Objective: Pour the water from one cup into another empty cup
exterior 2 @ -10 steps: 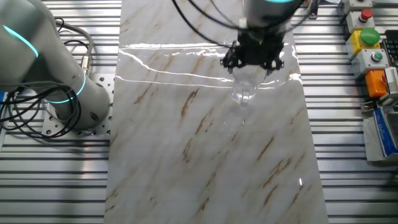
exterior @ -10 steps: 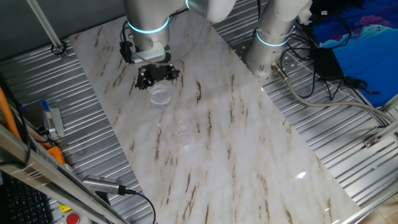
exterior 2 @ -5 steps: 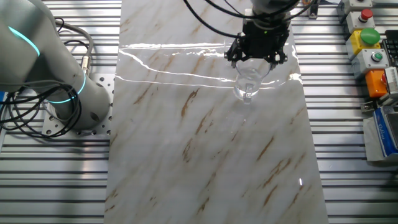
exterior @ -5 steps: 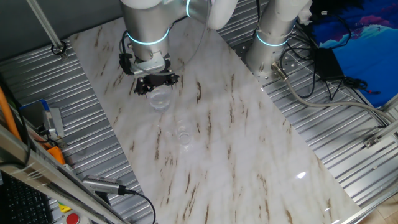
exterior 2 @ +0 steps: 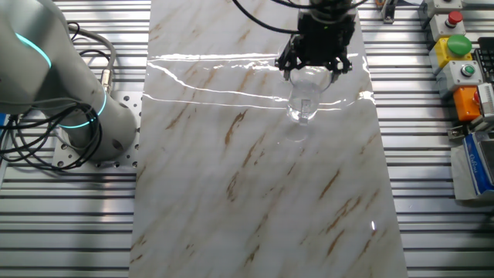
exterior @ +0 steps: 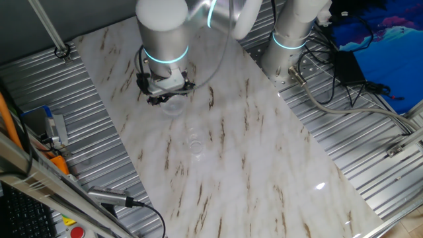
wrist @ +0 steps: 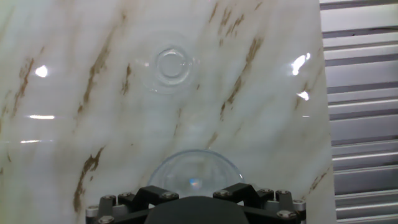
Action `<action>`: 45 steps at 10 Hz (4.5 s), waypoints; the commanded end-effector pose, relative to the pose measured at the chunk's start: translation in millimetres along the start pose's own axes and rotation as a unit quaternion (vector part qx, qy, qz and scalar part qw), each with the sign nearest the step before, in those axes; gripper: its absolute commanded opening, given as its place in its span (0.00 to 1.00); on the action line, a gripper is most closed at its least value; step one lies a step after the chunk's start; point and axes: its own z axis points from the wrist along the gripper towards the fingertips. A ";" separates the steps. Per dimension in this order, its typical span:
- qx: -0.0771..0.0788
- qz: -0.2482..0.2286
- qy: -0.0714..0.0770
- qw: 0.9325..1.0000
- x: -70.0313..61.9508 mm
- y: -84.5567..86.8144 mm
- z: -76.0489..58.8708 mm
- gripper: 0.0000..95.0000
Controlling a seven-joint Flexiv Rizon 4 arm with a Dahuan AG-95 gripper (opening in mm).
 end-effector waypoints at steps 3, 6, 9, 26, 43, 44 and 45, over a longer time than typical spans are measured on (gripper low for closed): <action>-0.004 -0.001 0.013 1.000 -2.2 9.0 2.2 0.00; -0.007 -0.007 0.046 0.999 -4.0 11.8 3.7 0.00; -0.009 -0.010 0.070 0.997 -8.0 12.3 6.3 0.00; -0.022 0.006 0.109 0.994 -29.7 11.1 11.9 0.00; -0.016 -0.018 0.088 0.996 -30.7 12.9 9.3 0.00; -0.016 -0.013 0.087 0.996 -31.6 13.8 9.6 0.00; -0.016 -0.011 0.087 0.996 -32.3 14.1 9.8 0.00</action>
